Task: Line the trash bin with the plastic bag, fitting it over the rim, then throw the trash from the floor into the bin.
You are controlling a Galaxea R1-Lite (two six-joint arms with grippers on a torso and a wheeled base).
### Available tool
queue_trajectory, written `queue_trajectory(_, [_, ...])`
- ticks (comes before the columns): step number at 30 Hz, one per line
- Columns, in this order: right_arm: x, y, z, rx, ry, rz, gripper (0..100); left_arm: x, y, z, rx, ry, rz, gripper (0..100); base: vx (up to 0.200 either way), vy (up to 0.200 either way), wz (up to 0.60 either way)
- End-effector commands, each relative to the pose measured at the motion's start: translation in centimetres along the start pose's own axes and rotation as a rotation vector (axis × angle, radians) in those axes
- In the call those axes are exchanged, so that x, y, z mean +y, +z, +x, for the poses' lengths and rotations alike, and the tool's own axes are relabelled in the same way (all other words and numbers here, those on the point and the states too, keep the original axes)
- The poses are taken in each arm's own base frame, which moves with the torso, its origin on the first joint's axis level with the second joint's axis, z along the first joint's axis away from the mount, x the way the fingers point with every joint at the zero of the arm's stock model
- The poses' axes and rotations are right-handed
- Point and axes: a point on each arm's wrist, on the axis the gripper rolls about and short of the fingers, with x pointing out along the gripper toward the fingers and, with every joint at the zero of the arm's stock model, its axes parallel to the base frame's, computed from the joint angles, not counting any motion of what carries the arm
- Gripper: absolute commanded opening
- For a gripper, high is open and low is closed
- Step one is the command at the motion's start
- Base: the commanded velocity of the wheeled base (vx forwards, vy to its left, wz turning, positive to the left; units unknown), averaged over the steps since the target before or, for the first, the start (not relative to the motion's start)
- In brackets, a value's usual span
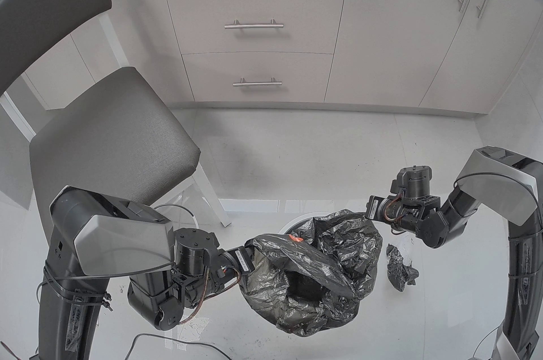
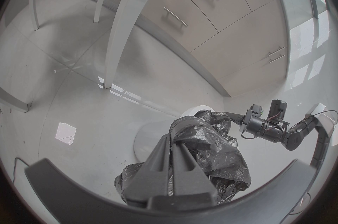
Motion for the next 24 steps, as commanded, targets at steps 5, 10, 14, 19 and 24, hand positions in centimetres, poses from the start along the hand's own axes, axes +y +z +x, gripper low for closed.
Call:
queue_trajectory(5, [0.4,-0.3,0.3,0.032,0.004,0.000,0,0.1,-0.1,0.0,0.004,0.004,0.000,0,0.000,0.000,0.00])
queue_trajectory(10, [1.8,-0.4,-1.5,0.079,0.050,-0.004,0,0.1,-0.2,0.1,0.005,0.003,0.003,0,0.000,0.000,0.00])
queue_trajectory(14, [2.8,-0.6,-2.6,0.091,0.073,-0.007,0,0.1,-0.2,0.1,0.005,0.003,0.003,0,0.000,0.000,0.00])
queue_trajectory(19, [4.7,-1.4,-4.2,0.137,0.132,0.031,0,0.1,-0.2,0.0,0.006,0.004,0.002,0,0.000,0.000,0.00])
queue_trajectory(24, [6.2,-2.6,-4.4,0.173,0.171,0.048,0,0.0,-0.3,0.1,0.007,0.003,0.004,0,0.000,0.000,0.00])
